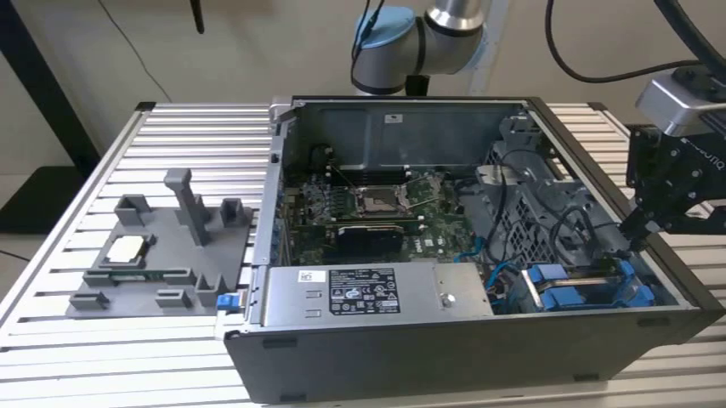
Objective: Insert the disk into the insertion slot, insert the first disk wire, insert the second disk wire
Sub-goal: 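Insert the second disk wire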
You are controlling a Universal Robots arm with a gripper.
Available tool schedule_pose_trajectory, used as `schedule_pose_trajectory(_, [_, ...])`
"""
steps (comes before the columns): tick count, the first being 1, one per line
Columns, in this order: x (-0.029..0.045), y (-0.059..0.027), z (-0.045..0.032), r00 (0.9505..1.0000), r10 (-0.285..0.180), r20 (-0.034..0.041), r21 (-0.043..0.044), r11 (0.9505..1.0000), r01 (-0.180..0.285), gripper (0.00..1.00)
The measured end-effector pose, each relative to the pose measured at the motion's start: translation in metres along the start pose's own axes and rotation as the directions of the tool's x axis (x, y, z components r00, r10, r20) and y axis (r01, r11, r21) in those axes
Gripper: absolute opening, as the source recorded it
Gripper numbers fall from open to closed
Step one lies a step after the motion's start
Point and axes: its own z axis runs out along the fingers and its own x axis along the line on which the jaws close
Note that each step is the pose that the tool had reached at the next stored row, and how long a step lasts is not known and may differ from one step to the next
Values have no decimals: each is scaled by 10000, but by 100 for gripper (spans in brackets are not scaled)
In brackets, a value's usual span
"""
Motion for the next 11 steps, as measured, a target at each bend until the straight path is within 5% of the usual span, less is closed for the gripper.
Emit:
schedule_pose_trajectory(4, [1,0,-11,10000,0,-2,-2,10000,0,16])
schedule_pose_trajectory(11, [43,-39,-63,10000,32,-44,-234,9997,-33,24])
